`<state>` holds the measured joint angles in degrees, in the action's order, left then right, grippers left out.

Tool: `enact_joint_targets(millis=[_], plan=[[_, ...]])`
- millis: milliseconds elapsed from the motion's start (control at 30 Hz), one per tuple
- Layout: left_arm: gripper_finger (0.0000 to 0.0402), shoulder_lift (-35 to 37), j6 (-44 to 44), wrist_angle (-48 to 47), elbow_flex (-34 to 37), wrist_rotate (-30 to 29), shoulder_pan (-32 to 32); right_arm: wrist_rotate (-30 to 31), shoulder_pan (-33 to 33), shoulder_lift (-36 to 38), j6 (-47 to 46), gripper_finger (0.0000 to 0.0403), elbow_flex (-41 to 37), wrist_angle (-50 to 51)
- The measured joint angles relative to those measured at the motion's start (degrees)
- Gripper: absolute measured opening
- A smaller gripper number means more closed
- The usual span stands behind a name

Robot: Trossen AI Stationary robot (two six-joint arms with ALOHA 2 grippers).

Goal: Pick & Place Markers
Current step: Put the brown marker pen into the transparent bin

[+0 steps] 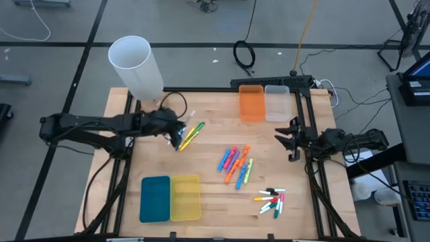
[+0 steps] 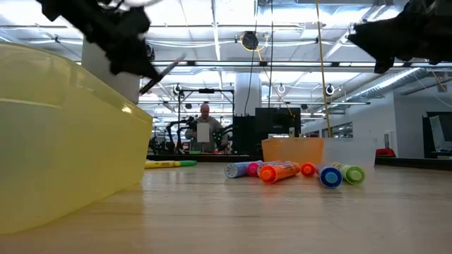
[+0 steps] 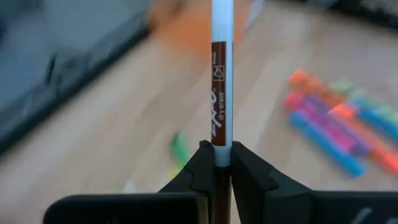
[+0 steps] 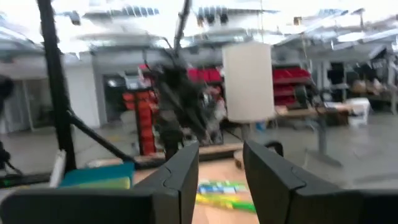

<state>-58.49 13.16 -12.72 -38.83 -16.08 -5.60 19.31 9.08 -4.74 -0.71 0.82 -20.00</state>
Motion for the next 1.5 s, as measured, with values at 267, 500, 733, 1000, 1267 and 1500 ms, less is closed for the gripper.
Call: enact_joint_targets(millis=[267,500,733,1000,1267,1500], plan=[[0.0033,-12.5,-17.2,32.6,0.2,6.6,4.0,4.7,0.0,-17.9,-2.3,0.0148,2.6,-9.7],[0.0033,-25.4,-21.1,42.2,-6.0,17.1,4.2,4.6,-0.9,-35.9,-0.4,0.0193,11.7,-16.7],[0.0033,-34.5,-24.2,41.6,-14.7,23.8,4.7,1.5,-0.9,-51.8,3.7,0.0205,19.3,-26.2],[0.0033,-37.5,-28.2,40.4,-18.6,25.9,4.5,-4.4,-0.5,-63.6,4.8,0.0206,26.6,-29.5],[0.0033,-36.9,-28.9,38.7,-18.7,28.6,4.2,-5.4,0.0,-65.7,6.1,0.0216,29.3,-29.2],[0.0033,-37.0,-29.2,37.4,-18.7,27.5,4.2,-1.8,0.2,-64.2,7.8,0.0214,29.4,-23.9]])
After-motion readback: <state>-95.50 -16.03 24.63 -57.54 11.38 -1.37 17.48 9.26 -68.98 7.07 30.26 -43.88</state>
